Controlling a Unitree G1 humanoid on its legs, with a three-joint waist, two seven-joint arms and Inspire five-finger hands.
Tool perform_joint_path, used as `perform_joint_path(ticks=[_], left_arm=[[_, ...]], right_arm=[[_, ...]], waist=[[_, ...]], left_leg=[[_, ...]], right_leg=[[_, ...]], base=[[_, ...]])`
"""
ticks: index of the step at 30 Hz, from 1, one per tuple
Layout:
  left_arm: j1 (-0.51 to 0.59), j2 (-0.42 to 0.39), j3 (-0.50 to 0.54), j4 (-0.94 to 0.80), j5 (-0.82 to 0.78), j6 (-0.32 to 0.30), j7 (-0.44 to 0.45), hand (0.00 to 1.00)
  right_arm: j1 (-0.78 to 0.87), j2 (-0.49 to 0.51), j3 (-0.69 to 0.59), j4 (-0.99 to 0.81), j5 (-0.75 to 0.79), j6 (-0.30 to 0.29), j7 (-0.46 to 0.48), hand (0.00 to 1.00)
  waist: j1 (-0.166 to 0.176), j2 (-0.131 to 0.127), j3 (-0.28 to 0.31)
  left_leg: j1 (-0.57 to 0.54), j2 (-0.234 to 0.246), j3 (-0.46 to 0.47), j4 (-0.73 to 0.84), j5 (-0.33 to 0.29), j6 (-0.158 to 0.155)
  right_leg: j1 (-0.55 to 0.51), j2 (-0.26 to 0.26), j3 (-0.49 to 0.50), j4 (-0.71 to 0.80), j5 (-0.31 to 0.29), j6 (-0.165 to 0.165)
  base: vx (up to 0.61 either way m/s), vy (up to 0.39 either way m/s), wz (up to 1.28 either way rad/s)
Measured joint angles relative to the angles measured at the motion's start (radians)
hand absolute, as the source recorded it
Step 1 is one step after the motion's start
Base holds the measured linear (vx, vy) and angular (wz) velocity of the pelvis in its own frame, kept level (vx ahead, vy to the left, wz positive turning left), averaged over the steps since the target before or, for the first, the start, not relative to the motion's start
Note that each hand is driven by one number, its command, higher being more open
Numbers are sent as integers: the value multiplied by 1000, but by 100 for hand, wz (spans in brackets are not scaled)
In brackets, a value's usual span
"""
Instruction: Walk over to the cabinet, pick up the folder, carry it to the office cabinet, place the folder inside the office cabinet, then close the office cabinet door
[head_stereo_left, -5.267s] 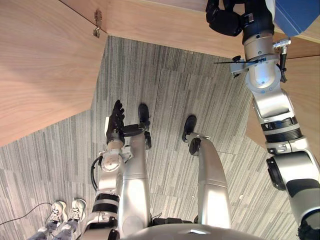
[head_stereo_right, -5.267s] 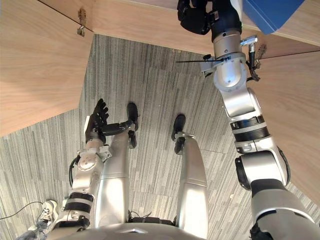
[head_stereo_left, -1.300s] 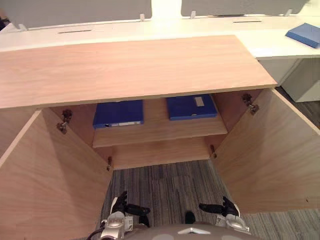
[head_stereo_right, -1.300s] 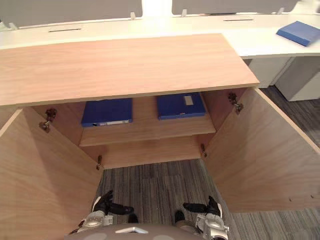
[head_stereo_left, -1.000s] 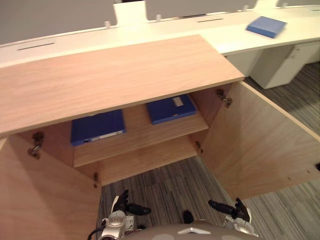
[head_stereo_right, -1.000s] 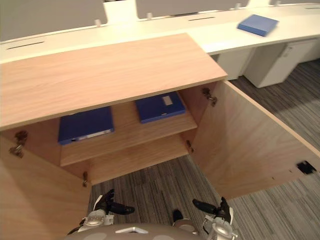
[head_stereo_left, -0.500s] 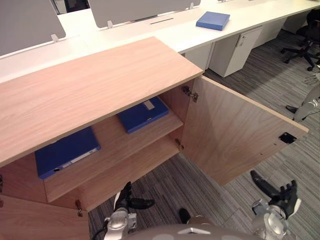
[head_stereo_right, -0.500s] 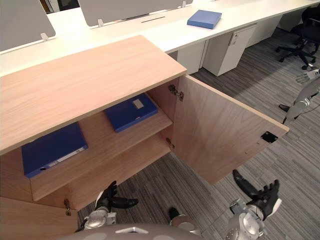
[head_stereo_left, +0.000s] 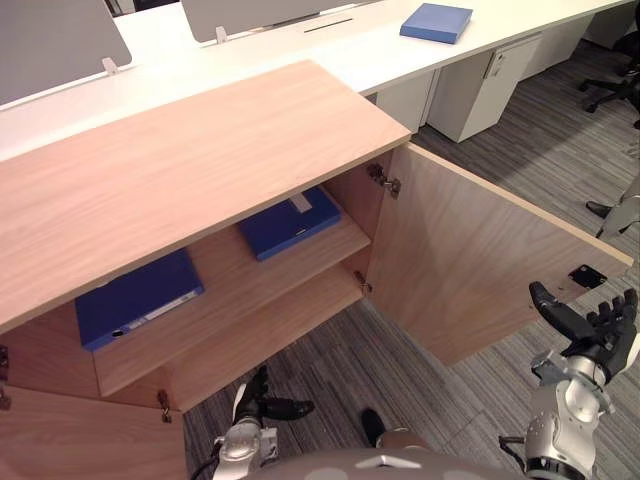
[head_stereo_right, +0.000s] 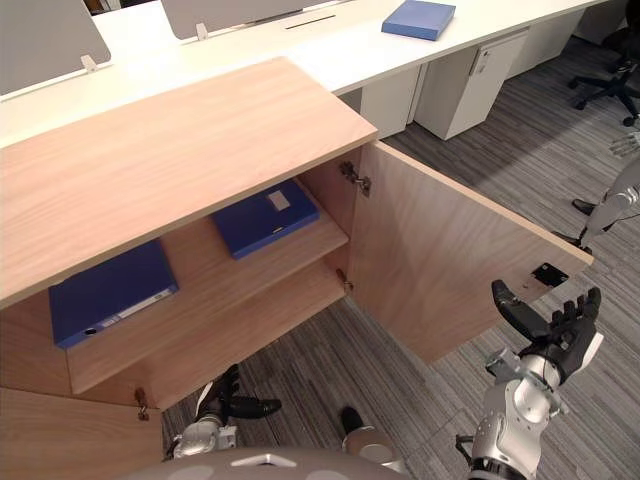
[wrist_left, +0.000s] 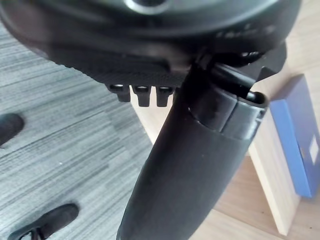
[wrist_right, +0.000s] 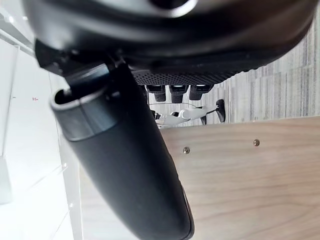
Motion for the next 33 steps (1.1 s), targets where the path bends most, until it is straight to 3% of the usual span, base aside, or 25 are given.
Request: perform_joint_path(ticks=[10, 19, 24, 33], left_arm=[[8, 80, -35, 60, 28, -1, -3, 100], [9, 95, -35, 69, 30, -1, -10, 100], [9, 95, -35, 69, 36, -1, -11, 100], [-11, 74, -64, 62, 70, 0, -3, 100]], right_arm=[[-55, -108, 1, 173, 34, 0, 19, 100], [-52, -98, 9, 164, 33, -1, 19, 100], [27, -34, 72, 58, 22, -1, 15, 100], [336, 98, 304, -231, -86, 2, 47, 100]], waist=[[-2, 14, 1], [-6, 13, 1], [-25, 12, 2], [-34, -1, 9]], left_leg=[[-36, -35, -83, -14, 14, 20], [-36, -61, -128, -33, 21, 32], [-27, -60, -138, -37, 20, 32], [-13, -38, -99, -20, 16, 28]], right_leg=[[1, -38, -58, -26, 4, 9], [6, -59, -62, -55, 19, 23], [18, -57, -60, -65, 24, 23], [19, -39, -18, -60, 43, 17]], base=[[-29, -5, 20], [-14, 3, 2], [-3, -5, -3], [-26, -28, -14]])
